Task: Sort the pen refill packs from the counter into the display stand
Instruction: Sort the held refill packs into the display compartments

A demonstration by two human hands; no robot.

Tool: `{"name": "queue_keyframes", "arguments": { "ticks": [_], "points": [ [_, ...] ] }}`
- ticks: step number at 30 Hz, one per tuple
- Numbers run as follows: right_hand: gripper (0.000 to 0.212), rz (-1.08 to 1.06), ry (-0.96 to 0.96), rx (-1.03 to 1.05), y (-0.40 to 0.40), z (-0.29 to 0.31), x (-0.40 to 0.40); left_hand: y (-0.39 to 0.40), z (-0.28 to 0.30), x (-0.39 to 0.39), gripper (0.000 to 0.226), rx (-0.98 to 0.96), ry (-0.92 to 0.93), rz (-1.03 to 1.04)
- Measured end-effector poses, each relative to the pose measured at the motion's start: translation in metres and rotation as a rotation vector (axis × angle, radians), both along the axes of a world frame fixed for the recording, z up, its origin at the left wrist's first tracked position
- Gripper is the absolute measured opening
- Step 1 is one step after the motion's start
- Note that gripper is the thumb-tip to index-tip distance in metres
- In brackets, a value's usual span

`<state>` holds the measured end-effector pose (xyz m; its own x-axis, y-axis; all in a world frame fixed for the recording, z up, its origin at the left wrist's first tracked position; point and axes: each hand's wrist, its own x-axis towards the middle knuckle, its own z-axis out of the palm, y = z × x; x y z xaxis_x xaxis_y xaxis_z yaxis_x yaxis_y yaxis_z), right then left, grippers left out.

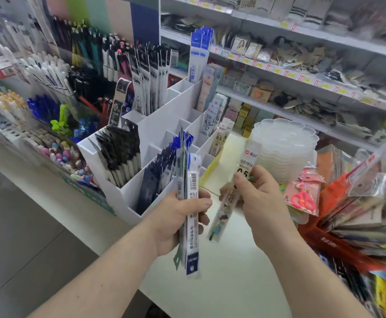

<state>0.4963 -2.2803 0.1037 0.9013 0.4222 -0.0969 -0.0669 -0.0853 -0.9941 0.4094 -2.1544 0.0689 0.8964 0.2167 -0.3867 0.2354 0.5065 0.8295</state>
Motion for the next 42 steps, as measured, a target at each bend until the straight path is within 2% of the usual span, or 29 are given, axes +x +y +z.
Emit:
{"name": "queue_keyframes", "arguments": {
  "ticks": [4,7,9,11,12,13,15,17,19,21,24,32,34,39,42],
  "points": [
    [0.015,0.137,0.055,-0.077,-0.001,0.000,-0.010,-0.007,-0.004,0.005,0.026,0.066,0.043,0.002],
    [0.008,0.182,-0.075,-0.213,0.006,-0.010,-0.015,-0.011,-0.004,0.006,0.024,0.148,0.054,-0.044],
    [0.027,0.192,-0.138,-0.303,0.006,-0.011,-0.017,-0.012,-0.002,0.005,0.021,0.159,0.041,-0.089],
    [0.024,0.197,-0.106,-0.254,0.005,-0.009,-0.015,-0.009,-0.001,0.002,0.020,0.112,0.012,-0.138],
    [0.016,0.212,-0.046,-0.189,0.004,-0.008,-0.015,-0.007,-0.002,0.001,0.022,0.071,0.000,-0.156],
    [0.016,0.219,0.028,-0.134,0.002,-0.007,-0.014,-0.004,-0.003,-0.001,0.027,0.032,-0.009,-0.166],
    [0.037,0.237,0.129,-0.065,-0.003,-0.008,-0.012,-0.001,-0.006,-0.003,0.041,-0.024,-0.028,-0.177],
    [0.048,0.235,0.158,-0.027,-0.005,-0.010,-0.012,0.001,-0.008,-0.003,0.049,-0.029,-0.036,-0.172],
    [0.042,0.215,0.162,-0.011,-0.004,-0.009,-0.014,0.002,-0.009,-0.003,0.052,-0.025,-0.033,-0.152],
    [0.024,0.163,0.180,0.010,-0.002,-0.008,-0.014,0.001,-0.007,-0.003,0.053,-0.016,-0.025,-0.131],
    [0.010,0.090,0.234,0.044,0.001,-0.012,-0.013,-0.003,-0.002,-0.001,0.041,0.051,-0.007,-0.064],
    [0.012,-0.004,0.239,0.060,-0.002,-0.011,0.003,0.005,-0.006,0.005,0.024,-0.085,0.061,0.074],
    [0.011,0.001,0.219,0.080,-0.002,-0.011,0.009,0.005,-0.007,0.007,0.025,-0.060,0.072,0.081],
    [0.027,0.136,0.267,0.135,-0.001,-0.006,0.014,0.003,-0.011,0.010,0.035,0.006,0.065,0.057],
    [0.009,0.122,0.184,0.117,-0.001,-0.015,0.019,0.000,-0.010,0.012,0.034,-0.041,0.035,0.035]
  ]
}}
